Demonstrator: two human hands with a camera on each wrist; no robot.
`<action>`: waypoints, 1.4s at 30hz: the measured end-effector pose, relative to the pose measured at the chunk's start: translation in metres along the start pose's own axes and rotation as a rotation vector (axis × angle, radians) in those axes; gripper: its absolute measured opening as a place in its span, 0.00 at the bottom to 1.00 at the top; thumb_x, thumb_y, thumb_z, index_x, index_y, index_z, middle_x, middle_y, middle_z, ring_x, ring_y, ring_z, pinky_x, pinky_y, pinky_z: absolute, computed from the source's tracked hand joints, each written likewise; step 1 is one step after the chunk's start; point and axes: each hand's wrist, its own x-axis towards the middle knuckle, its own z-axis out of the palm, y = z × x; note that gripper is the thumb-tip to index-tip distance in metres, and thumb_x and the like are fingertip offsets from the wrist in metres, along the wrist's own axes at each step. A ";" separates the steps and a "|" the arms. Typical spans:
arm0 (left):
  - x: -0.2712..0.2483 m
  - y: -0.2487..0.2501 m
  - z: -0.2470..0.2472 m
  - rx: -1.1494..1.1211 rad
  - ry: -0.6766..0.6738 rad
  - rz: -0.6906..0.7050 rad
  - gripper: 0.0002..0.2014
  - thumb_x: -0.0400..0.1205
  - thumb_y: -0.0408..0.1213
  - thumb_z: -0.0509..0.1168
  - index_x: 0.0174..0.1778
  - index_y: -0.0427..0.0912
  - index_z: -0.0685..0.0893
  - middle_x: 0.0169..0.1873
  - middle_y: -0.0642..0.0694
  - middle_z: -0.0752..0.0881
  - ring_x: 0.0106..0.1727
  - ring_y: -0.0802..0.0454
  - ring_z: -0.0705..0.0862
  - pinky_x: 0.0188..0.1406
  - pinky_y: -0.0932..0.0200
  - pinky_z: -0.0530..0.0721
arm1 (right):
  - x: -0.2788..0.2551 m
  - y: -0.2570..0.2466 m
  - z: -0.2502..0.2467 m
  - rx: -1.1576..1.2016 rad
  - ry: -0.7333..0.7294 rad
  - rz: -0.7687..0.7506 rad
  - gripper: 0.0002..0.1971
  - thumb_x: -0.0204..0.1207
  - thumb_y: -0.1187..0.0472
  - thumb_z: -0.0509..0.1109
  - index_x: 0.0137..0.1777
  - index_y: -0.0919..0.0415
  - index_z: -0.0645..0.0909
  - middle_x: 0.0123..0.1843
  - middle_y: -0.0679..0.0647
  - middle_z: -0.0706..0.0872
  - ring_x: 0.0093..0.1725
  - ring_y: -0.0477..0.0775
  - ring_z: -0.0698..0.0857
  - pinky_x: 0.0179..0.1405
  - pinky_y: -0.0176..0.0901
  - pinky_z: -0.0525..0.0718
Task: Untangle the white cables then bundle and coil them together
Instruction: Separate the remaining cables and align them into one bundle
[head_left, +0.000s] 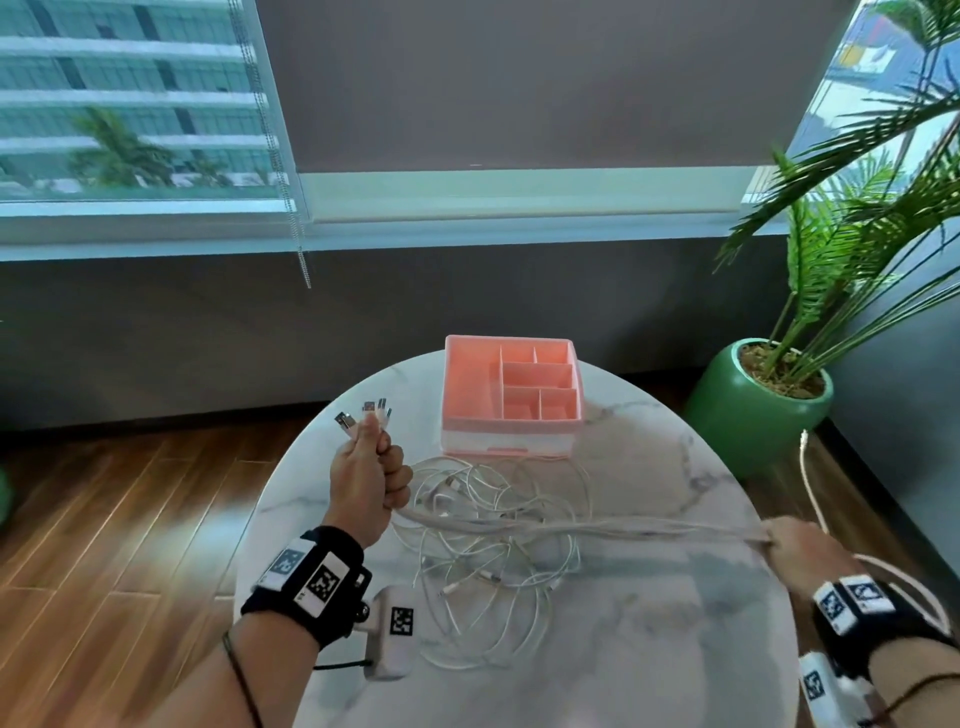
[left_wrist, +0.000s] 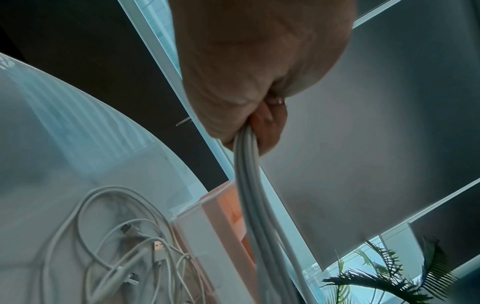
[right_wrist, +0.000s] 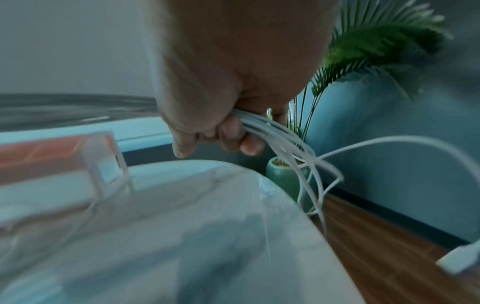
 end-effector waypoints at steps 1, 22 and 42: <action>-0.001 0.001 -0.004 0.003 0.012 -0.002 0.23 0.91 0.54 0.53 0.31 0.48 0.66 0.20 0.53 0.60 0.17 0.58 0.55 0.16 0.71 0.58 | 0.003 0.000 0.022 -0.044 -0.089 -0.006 0.13 0.79 0.48 0.62 0.34 0.50 0.76 0.49 0.58 0.90 0.54 0.65 0.89 0.50 0.50 0.83; -0.030 0.003 -0.027 0.120 -0.055 -0.129 0.22 0.90 0.55 0.55 0.32 0.48 0.66 0.24 0.51 0.58 0.20 0.57 0.54 0.18 0.71 0.55 | -0.071 -0.300 0.043 0.158 -0.400 -0.680 0.12 0.85 0.56 0.63 0.57 0.57 0.87 0.55 0.54 0.90 0.55 0.55 0.87 0.53 0.42 0.79; -0.032 0.006 -0.024 0.187 -0.115 -0.079 0.22 0.89 0.56 0.54 0.33 0.47 0.66 0.24 0.51 0.60 0.22 0.56 0.54 0.18 0.68 0.55 | -0.074 -0.287 0.039 0.400 -0.228 -0.446 0.09 0.71 0.71 0.70 0.36 0.57 0.78 0.35 0.52 0.86 0.28 0.50 0.88 0.27 0.40 0.85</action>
